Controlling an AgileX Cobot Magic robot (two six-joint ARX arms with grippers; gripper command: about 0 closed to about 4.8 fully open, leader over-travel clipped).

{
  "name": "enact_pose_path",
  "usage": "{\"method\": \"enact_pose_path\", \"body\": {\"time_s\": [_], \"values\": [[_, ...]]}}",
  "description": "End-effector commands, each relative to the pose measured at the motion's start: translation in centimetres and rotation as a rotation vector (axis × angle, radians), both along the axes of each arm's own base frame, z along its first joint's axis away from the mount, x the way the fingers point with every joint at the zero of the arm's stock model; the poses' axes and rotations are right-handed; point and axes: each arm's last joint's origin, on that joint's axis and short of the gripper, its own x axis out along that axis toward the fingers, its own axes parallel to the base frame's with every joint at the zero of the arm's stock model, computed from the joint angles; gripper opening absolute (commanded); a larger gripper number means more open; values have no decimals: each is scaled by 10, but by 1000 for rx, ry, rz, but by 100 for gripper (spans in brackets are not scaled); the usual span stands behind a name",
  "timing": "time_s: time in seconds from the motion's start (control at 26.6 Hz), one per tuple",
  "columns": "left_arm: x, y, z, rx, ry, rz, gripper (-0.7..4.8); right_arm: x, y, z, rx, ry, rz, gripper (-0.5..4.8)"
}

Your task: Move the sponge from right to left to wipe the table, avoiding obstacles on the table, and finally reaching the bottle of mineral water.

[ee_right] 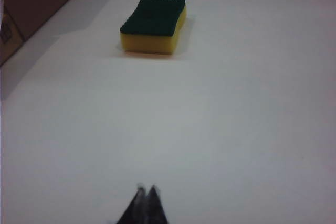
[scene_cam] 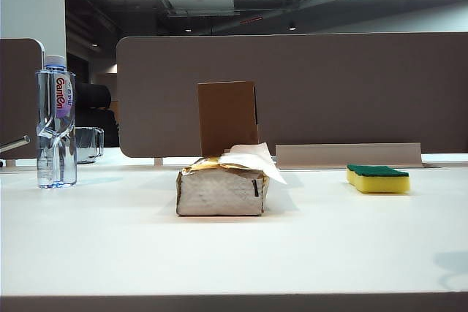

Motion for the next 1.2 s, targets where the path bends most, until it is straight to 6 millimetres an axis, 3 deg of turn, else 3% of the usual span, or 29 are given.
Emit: {"method": "enact_pose_path", "body": {"time_s": [0.04, 0.49, 0.56, 0.79, 0.98, 1.09, 1.2], "values": [[0, 0, 2, 0, -9, 3, -6, 0, 0, 2, -1, -21, 2, 0], [0, 0, 3, -15, -17, 1, -6, 0, 0, 2, 7, -21, 0, 0], [1, 0, 6, -109, -40, 13, -6, 0, 0, 3, 8, -22, 4, -1], [0, -4, 15, -156, -107, -127, -3, 1, 0, 6, 49, -31, -4, -1], [-3, -6, 30, -159, -130, -206, 5, -1, 0, 22, 64, -74, -8, 0], [-5, -6, 44, -158, -161, -214, 81, -3, 0, 38, 67, -122, -6, 0], [-8, -7, 55, -176, -161, -247, 89, -5, 0, 50, 69, -151, -5, 0]]}}
